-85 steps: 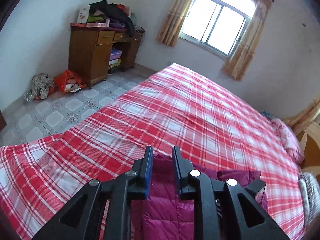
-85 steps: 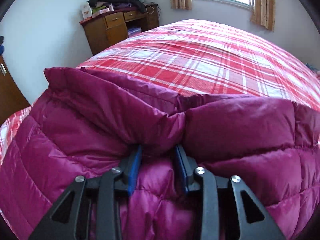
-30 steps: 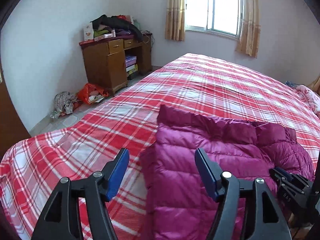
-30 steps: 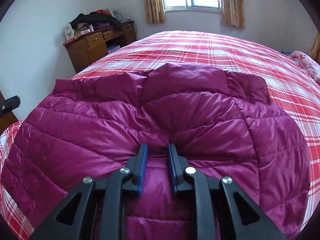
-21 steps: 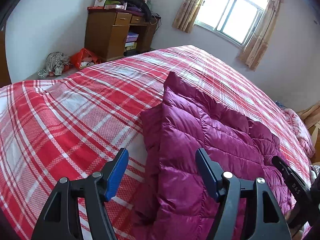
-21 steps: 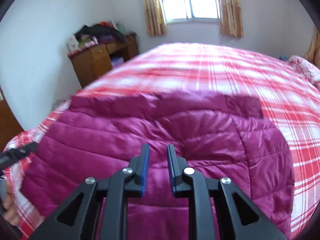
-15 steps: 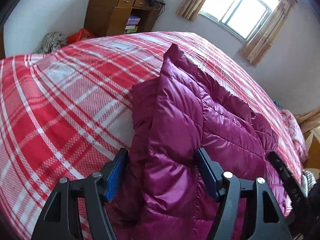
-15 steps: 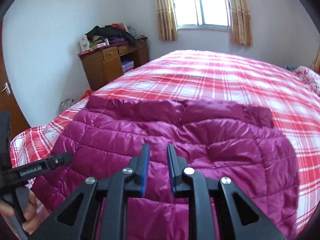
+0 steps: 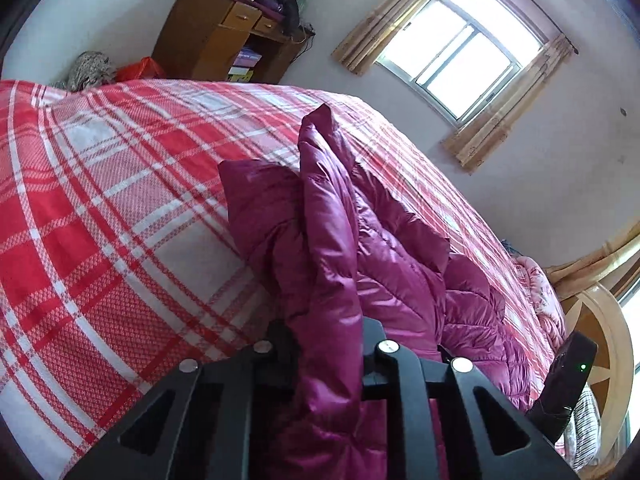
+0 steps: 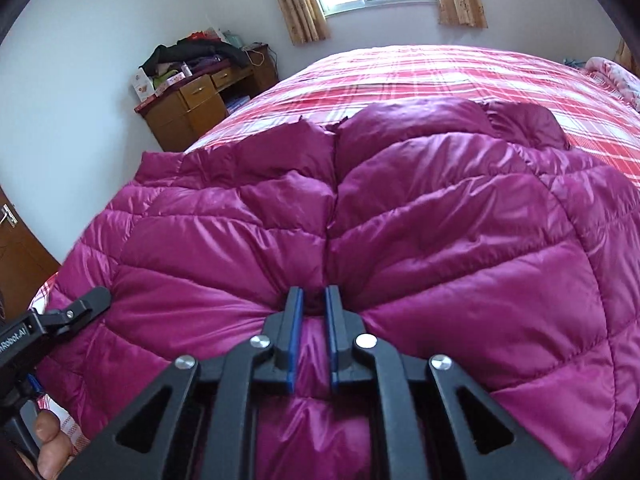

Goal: Fold large clothes

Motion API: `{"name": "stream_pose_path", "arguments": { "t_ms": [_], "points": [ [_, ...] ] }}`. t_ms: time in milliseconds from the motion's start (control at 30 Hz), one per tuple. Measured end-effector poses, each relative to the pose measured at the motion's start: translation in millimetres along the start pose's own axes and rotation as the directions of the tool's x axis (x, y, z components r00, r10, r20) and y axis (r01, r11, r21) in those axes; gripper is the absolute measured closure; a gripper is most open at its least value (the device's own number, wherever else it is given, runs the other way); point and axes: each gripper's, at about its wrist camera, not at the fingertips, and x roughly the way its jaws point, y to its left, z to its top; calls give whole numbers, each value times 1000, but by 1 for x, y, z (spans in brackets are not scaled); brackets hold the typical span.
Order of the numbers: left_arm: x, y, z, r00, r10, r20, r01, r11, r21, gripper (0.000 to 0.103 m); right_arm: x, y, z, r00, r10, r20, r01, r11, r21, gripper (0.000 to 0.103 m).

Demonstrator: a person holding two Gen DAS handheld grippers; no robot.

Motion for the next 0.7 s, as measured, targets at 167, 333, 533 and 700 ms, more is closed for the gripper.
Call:
{"name": "stream_pose_path", "arguments": {
  "t_ms": [167,333,533,700],
  "points": [
    [-19,-24,11,994,-100,53,99,995,13,93,1,1,0,1000,-9,-23,9,1000,4,92],
    [-36,-32,16,986,-164,41,164,986,6,94,1,-2,3,998,8,-58,-3,997,79,92],
    [-61,-37,24,982,-183,52,181,983,33,95,-6,4,-9,988,121,-100,-98,973,207,92],
    [-88,-43,38,985,-147,95,137,986,99,95,-4,42,-27,944,293,-152,-241,926,290,92]
  ]
}}
